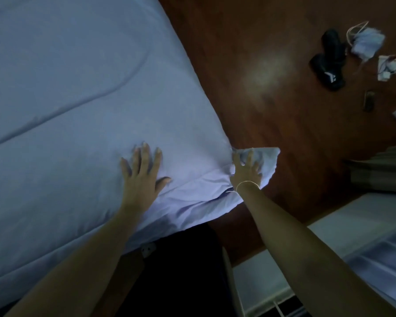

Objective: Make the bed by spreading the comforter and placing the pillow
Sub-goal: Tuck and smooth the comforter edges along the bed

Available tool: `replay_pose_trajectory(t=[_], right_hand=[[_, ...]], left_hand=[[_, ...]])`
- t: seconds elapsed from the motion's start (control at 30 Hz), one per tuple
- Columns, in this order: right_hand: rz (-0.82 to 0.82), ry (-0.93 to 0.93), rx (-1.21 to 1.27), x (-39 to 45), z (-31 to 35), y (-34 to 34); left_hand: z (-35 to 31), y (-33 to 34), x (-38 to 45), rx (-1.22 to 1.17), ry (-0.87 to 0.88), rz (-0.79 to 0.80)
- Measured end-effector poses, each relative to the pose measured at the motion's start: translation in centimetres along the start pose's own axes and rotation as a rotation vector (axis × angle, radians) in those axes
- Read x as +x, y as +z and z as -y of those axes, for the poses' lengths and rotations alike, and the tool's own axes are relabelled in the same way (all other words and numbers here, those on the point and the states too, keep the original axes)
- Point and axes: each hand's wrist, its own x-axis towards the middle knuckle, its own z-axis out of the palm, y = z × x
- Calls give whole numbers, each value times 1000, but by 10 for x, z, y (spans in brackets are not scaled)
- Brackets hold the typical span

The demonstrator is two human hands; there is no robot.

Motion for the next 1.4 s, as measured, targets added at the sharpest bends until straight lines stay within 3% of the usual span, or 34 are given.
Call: replay_pose_trajectory(t=[0.13, 0.23, 0.3, 0.43, 0.53, 0.57, 0.77, 0.83, 0.9, 1.0, 1.1, 1.2, 1.33, 1.4], right_hand=[[216, -1, 53, 19, -40, 51], [354, 199, 138, 18, -73, 75], [235, 188, 145, 10, -81, 81], [-110, -176, 165, 16, -45, 65], [-392, -309, -17, 30, -19, 55], [-413, -311, -82, 35, -20, 54], [-57, -86, -299, 56, -68, 60], [-36, 48, -97, 56, -57, 57], [-124, 145, 275, 42, -31, 51], [-367, 66, 813, 5, 28, 40], [-281, 9, 1111, -17, 79, 45], [-220, 47, 1151, -15, 84, 50], [-100, 267, 1131, 6, 63, 42], [-240, 245, 1039, 6, 69, 23]], left_hand=[[4, 22, 2, 75, 28, -135], [-1, 32, 1, 126, 32, -199], [-1, 35, 0, 141, 38, -232], [-1, 37, -2, 130, 87, -239], [-6, 33, -5, 12, 157, -230], [-6, 33, -6, -9, 172, -241], [-37, 42, -8, 85, 306, -225], [-46, 40, -12, 114, 309, -168], [-45, 35, -18, 53, 308, -134], [-26, 32, -28, -20, 97, -122], [9, 33, -36, -135, -293, -69], [44, 37, -56, -252, -525, 3], [56, 36, -75, -312, -542, 32], [61, 35, -78, -345, -614, 15]])
